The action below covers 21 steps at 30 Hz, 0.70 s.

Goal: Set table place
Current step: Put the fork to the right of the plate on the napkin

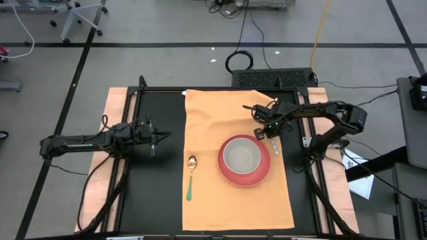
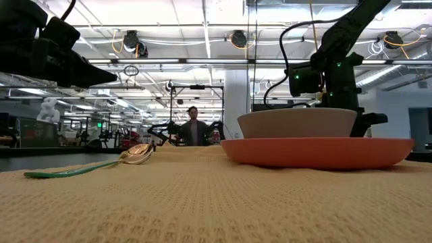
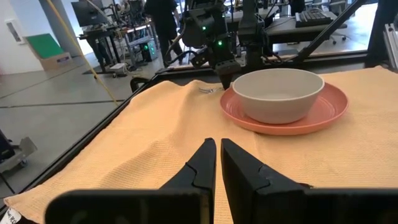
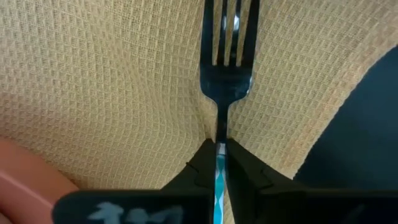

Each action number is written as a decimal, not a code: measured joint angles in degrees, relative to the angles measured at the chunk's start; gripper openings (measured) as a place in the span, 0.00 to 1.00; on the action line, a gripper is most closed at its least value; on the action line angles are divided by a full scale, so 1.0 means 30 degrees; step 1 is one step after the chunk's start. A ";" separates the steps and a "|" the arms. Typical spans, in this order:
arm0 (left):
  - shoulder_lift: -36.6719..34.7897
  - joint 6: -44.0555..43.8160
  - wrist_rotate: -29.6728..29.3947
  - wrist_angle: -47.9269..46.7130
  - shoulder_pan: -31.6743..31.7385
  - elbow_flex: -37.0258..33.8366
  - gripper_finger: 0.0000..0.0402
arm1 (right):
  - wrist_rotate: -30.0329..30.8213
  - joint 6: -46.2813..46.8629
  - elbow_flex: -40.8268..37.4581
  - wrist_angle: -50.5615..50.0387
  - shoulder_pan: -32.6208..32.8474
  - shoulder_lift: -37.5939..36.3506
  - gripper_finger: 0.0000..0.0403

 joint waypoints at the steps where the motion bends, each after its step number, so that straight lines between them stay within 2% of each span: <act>1: 0.0003 -0.0017 0.0000 -0.0003 0.0000 0.0000 0.08 | 0.0000 -0.0006 0.0000 0.0026 0.0000 -0.0054 0.03; 21: 0.0002 -0.0081 0.0321 0.0195 0.0000 0.0000 0.08 | -0.0495 0.0721 -0.0058 -0.0959 0.0000 -0.4855 0.01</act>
